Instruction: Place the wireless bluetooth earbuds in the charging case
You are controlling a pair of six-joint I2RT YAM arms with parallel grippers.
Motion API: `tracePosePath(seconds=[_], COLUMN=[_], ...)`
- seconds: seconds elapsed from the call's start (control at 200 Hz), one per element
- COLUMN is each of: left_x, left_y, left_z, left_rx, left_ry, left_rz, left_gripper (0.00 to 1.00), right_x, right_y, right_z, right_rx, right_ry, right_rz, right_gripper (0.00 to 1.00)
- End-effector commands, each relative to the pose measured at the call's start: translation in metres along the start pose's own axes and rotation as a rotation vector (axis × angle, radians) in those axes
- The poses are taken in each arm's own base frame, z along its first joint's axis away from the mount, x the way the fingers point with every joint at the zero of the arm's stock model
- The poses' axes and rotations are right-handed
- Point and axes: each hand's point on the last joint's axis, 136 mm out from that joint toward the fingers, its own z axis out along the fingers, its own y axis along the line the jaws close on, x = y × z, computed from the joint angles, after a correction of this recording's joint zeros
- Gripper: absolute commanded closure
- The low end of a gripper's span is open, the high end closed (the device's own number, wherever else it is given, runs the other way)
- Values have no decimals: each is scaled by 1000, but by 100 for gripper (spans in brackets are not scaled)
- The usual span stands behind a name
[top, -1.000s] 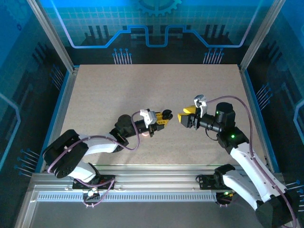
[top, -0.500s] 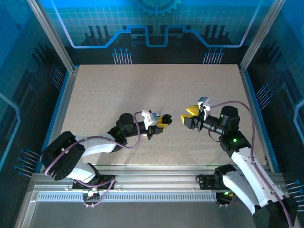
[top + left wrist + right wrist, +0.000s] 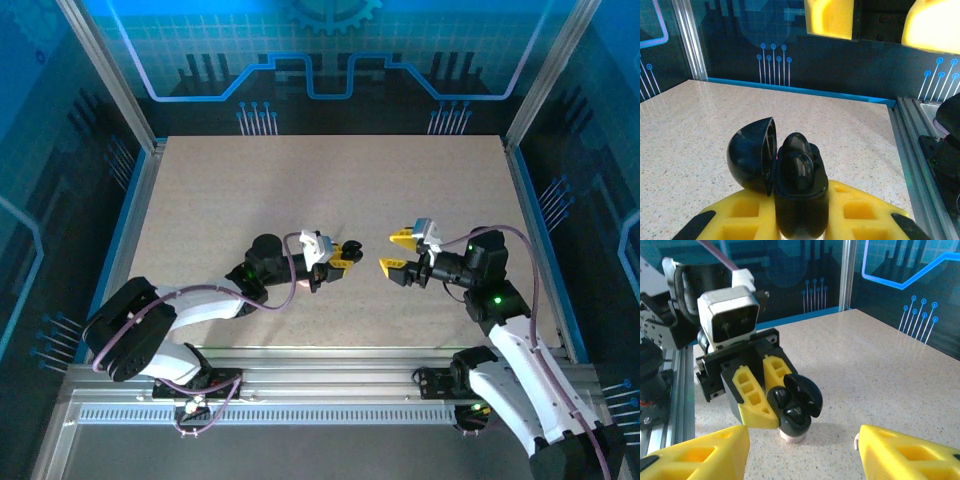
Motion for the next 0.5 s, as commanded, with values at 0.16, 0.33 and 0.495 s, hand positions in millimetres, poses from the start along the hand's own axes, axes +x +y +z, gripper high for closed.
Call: tracePosePath(seconds=[0.16,0.33,0.495], left_x=[-28,-29,-31], left_y=[-6,-10,-15], left_z=[0,1,0], left_rx=[56,80,105], left_ry=[-52,-49,-60], left_rz=[64,75,78], left_gripper=[85,85,85], right_x=[11,22,27], right_y=[18,18,7], right_z=[5,15,27], right_rx=[-74,-104,-85], right_ry=[39,96,143], right_rz=[-116,-113,-127], right_gripper=[35,31,31])
